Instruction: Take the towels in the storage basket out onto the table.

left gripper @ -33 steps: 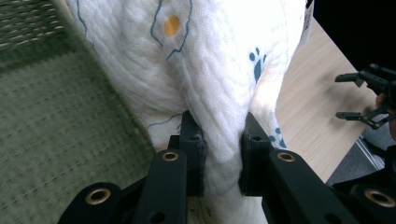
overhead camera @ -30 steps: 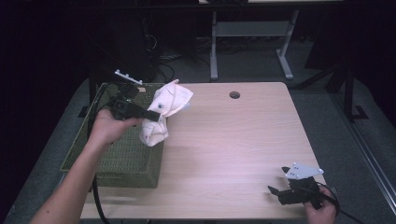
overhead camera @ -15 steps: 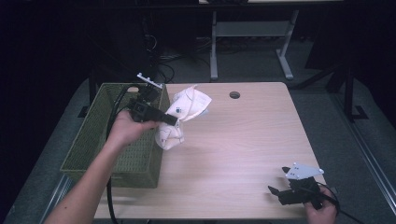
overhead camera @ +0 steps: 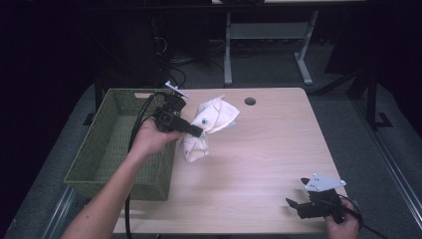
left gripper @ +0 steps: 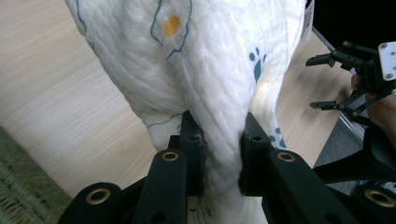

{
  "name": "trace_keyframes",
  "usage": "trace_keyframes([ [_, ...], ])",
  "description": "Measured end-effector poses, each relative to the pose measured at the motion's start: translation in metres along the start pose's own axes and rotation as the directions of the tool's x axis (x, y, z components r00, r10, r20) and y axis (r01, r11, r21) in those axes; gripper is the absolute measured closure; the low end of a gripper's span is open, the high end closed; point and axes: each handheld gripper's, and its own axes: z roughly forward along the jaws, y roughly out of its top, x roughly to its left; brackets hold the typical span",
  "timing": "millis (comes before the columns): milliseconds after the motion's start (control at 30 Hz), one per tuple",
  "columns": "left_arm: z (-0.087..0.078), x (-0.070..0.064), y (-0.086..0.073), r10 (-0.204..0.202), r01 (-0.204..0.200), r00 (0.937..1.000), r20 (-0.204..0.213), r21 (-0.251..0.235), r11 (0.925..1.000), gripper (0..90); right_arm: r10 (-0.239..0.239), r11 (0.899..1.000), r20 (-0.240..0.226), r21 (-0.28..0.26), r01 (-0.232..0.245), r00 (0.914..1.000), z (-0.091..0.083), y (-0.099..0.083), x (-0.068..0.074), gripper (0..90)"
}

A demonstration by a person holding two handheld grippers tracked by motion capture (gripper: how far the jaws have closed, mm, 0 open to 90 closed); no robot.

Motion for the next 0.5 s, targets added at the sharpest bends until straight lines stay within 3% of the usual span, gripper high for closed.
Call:
trace_keyframes([
  [467, 0.059, -0.008, 0.011, 0.002, -0.004, 0.9996, 0.028, 0.073, 0.9973, 75.3, -0.019, 1.0, 0.006, 0.006, 0.019, 0.9998, -0.001, 0.0, -0.001, 14.0],
  [500, 0.063, -0.009, 0.012, 0.003, -0.006, 0.9996, 0.029, 0.079, 0.9969, 75.3, -0.004, 1.0, 0.001, 0.002, 0.004, 1.0, -0.001, 0.0, 0.0, 14.0],
])
